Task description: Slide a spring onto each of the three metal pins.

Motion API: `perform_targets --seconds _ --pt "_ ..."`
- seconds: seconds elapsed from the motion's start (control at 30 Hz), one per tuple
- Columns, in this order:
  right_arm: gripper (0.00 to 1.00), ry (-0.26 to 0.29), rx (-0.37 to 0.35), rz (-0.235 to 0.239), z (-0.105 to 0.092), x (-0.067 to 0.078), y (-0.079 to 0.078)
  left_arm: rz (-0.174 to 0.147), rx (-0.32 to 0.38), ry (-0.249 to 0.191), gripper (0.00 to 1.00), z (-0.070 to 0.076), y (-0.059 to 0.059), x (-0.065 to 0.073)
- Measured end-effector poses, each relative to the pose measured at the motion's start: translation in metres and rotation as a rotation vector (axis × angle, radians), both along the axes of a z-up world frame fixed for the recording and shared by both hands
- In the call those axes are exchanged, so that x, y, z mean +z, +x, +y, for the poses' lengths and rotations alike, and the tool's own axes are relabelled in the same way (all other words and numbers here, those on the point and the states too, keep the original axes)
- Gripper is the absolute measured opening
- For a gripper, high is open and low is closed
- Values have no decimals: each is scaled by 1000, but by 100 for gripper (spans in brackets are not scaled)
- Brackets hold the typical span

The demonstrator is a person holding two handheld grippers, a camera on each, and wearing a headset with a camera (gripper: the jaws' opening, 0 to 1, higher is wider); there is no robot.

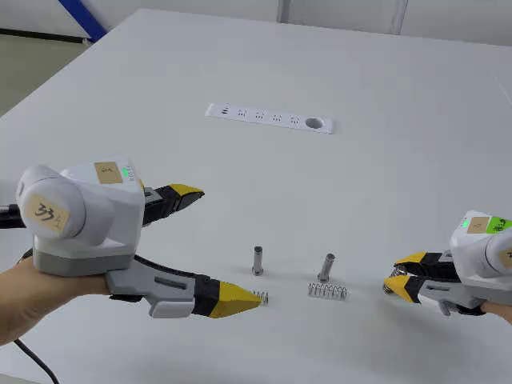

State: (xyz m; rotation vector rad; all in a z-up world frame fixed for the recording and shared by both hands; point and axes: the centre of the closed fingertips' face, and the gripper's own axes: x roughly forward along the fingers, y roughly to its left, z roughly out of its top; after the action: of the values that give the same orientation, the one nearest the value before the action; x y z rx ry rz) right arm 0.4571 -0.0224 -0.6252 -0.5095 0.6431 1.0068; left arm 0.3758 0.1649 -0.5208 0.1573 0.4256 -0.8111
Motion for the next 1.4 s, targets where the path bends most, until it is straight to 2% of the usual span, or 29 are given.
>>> perform_targets --seconds 0.13,0.27,0.33,0.47,0.57,0.6,0.7,0.9,1.03,1.17,1.4 --pt "19 20 -11 -25 1 12 4 2 -2 0 99 0 -1 -1" --pt "20 56 -1 -64 13 29 6 6 -3 2 98 0 -2 -3" --pt "20 83 31 -75 24 37 4 6 -4 1 98 1 -2 -2" --pt "20 94 134 -73 48 43 -10 7 -3 2 98 2 -3 -3" --pt "20 70 215 -71 62 38 -22 8 -2 7 98 5 -3 -3" --pt "20 46 251 -75 66 34 -27 8 0 8 98 6 -3 -3" --pt "20 14 298 -55 73 21 -37 7 5 4 98 8 -4 -2" --pt "20 -45 332 -12 74 -2 -44 13 19 7 98 16 -6 -3" --pt "19 -67 348 0 73 -11 -44 19 35 3 97 22 -6 -5" --pt "19 -118 366 13 73 -24 -42 27 44 13 97 27 -7 -7" --pt "16 -151 373 40 74 -34 -37 31 57 11 97 31 -6 -8"
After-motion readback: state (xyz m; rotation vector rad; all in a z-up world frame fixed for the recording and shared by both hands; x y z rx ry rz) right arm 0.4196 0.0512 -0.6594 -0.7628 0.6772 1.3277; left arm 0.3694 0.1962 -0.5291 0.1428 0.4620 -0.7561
